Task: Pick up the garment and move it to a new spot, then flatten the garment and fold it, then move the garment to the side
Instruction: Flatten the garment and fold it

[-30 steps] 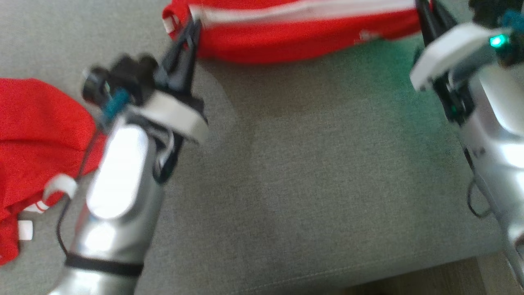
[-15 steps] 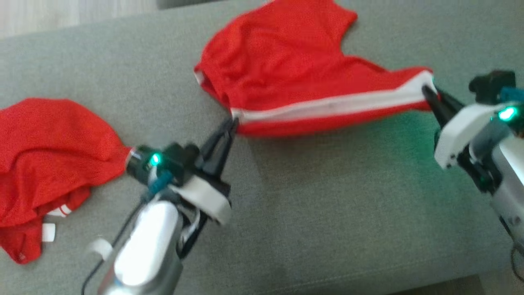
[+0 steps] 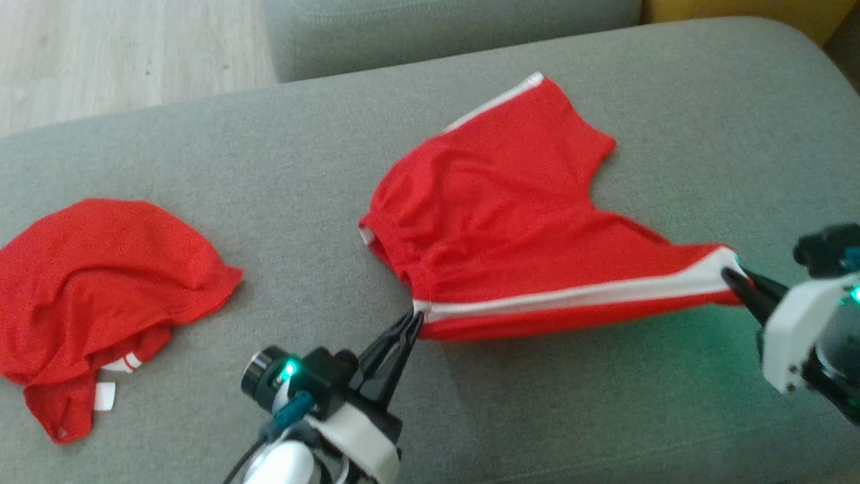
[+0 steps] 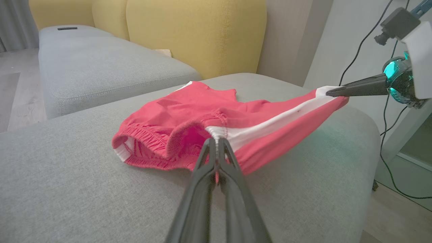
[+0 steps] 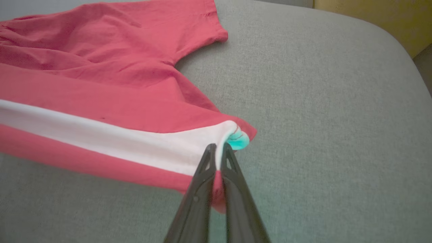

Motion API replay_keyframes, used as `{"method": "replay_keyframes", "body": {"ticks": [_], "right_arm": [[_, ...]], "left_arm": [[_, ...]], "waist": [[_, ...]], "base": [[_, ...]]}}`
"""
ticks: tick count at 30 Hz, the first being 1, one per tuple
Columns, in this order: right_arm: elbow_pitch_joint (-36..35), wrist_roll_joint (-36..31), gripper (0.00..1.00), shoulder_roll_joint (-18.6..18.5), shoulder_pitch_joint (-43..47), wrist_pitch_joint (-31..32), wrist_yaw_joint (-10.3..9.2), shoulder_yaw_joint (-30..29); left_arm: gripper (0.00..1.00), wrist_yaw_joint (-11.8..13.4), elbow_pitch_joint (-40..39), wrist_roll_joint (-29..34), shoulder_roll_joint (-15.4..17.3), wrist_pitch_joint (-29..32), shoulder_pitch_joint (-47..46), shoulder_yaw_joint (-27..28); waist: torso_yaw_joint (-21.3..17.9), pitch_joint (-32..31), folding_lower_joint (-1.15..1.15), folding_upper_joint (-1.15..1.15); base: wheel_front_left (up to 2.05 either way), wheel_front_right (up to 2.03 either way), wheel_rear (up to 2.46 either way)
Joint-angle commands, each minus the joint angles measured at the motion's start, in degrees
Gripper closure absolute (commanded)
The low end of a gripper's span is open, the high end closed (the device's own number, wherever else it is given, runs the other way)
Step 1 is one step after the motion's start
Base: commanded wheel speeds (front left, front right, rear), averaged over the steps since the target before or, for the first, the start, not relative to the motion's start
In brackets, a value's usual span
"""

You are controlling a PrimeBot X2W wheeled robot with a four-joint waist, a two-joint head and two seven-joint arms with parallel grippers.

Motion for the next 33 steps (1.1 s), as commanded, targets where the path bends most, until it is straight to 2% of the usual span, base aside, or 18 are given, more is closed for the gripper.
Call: {"method": "replay_keyframes", "body": {"ticks": [1,4,8,17,23,33], "right_arm": [[-2.57,0.25,1.0,-3.24,1.06,0.72,0.37,-1.62],[-6.7,-0.66,1.0,-4.31,3.79,2.72,0.37,-5.81],[-10.48,-3.56,1.0,-3.17,4.84,4.71,0.37,-10.66],[-13.97,-10.53,1.0,0.36,-2.05,7.21,0.37,-15.11],[-10.43,-13.66,1.0,0.95,-12.02,7.81,0.37,-13.09],[0.64,-15.09,1.0,0.67,-27.95,4.81,0.37,-3.83]], "left_arm": [[1.0,0.08,-2.5,-0.39,1.1,-0.3,-0.95,2.05],[1.0,0.08,-4.03,-0.6,1.43,-0.3,0.0,1.87],[1.0,0.08,-4.99,-0.69,1.14,-0.3,-1.23,2.02],[1.0,0.92,-3.69,-0.55,-0.33,-0.3,-8.15,4.03],[1.0,1.71,0.74,-1.26,-1.61,-0.3,-14.66,4.54],[1.0,3.46,5.75,-3.23,-2.64,-0.3,-23.06,2.37]], "waist": [[0.09,-0.37,0.0,0.0],[0.2,-0.21,0.0,0.0],[0.85,0.77,0.0,0.0],[3.46,6.03,0.0,0.0],[6.42,10.91,0.0,0.0],[10.89,17.02,0.0,0.0]], "base": [[0.0,0.0,0.0],[0.0,0.0,0.0],[0.0,0.0,0.0],[0.0,0.0,0.0],[0.0,0.0,0.0],[0.0,0.0,0.0]]}}
